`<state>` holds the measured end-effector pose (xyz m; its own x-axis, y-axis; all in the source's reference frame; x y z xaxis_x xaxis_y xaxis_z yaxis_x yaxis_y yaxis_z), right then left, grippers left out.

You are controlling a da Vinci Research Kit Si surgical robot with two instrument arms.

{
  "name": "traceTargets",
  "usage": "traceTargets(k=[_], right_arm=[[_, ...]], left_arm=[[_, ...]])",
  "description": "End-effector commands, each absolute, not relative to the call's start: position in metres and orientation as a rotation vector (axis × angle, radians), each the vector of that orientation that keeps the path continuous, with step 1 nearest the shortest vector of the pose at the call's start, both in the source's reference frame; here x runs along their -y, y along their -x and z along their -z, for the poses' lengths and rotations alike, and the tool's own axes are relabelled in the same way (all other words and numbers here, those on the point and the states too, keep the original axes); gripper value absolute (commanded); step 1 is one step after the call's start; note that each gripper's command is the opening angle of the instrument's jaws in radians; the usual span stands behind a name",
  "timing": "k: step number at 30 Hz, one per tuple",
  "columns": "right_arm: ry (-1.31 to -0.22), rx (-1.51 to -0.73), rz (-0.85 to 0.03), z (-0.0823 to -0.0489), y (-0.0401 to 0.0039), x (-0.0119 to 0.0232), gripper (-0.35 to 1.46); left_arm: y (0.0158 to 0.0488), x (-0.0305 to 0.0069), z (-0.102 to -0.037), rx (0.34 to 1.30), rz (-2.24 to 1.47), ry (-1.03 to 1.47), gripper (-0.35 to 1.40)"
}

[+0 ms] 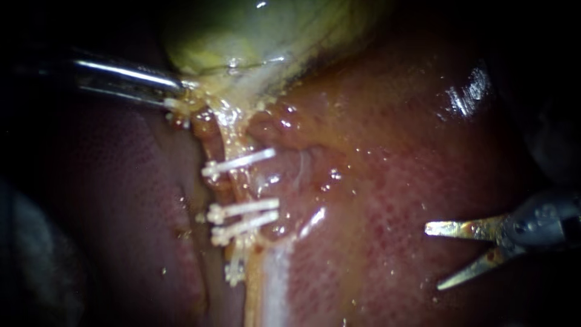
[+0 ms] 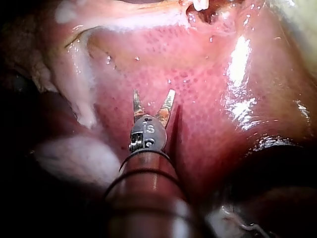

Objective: Go to the cutting position right tube

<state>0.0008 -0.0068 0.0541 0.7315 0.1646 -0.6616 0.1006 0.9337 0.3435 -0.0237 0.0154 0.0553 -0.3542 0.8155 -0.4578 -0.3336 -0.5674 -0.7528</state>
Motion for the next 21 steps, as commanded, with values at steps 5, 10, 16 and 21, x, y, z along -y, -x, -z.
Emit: traceTargets(k=[5, 10, 16, 21], right_arm=[[-0.373, -0.754, -0.036, -0.0541, -0.0007, 0.0067, 1.43], [-0.388, -0.777, -0.040, -0.0539, -0.0009, 0.0066, 1.43], [-0.517, -0.840, -0.139, -0.0535, -0.0029, 0.0060, 1.37], [-0.598, -0.827, -0.293, -0.0538, -0.0062, 0.0059, 1.38]], left_arm=[[0.0238, -0.0153, -0.0554, 0.714, -1.984, 1.099, -0.35], [0.0238, -0.0153, -0.0554, 0.714, -1.984, 1.099, -0.35], [0.0238, -0.0150, -0.0557, 0.710, -1.985, 1.100, -0.35], [0.0237, -0.0150, -0.0557, 0.712, -1.985, 1.100, -0.35]])
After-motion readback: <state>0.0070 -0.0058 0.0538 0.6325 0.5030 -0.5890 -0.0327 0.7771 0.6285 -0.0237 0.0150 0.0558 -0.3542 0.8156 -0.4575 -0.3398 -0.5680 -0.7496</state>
